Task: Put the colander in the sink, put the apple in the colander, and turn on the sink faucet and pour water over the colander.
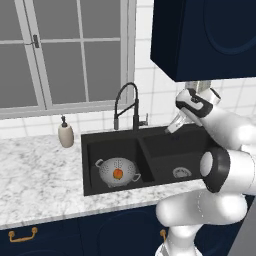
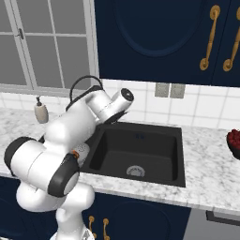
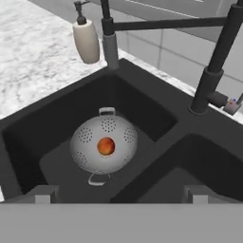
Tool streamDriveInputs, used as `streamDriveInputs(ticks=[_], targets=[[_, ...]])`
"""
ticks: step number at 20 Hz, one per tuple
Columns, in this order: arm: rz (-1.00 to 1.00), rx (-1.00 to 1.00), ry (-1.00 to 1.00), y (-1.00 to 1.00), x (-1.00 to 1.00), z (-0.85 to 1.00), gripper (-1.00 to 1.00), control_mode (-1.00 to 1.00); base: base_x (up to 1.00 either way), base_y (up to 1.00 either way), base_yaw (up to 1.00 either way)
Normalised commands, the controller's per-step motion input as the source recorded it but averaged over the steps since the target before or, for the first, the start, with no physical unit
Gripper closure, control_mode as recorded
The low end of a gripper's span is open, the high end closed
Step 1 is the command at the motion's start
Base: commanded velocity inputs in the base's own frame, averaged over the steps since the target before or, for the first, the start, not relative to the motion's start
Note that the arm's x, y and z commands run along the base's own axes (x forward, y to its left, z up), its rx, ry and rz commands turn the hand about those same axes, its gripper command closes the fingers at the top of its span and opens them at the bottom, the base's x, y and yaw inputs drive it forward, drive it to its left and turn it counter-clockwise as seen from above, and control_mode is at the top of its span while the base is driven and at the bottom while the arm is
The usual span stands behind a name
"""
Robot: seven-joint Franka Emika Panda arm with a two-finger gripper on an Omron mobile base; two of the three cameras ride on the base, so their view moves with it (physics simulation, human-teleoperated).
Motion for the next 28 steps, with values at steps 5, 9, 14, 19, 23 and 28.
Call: streamDriveInputs(ticks=[5, 9, 14, 19, 23, 28], targets=[[0.18, -0.01, -0.17, -0.08, 0.34, -0.36, -1.00, -1.00, 0.00, 0.00, 0.00], [0.06, 0.02, -0.16, 0.00, 0.30, -0.14, -1.00, -1.00, 0.00, 0.00, 0.00], [-0.06, 0.11, -0.02, 0.08, 0.28, -0.15, -1.00, -1.00, 0.00, 0.00, 0.00], [-0.05, 0.12, -0.05, -0.05, 0.43, -0.11, -1.00, -1.00, 0.00, 0.00, 0.00], [0.00, 0.13, -0.05, -0.03, 0.34, -0.13, -1.00, -1.00, 0.00, 0.00, 0.00], [0.00, 0.12, -0.17, -0.07, 0.36, -0.11, -1.00, -1.00, 0.00, 0.00, 0.00]])
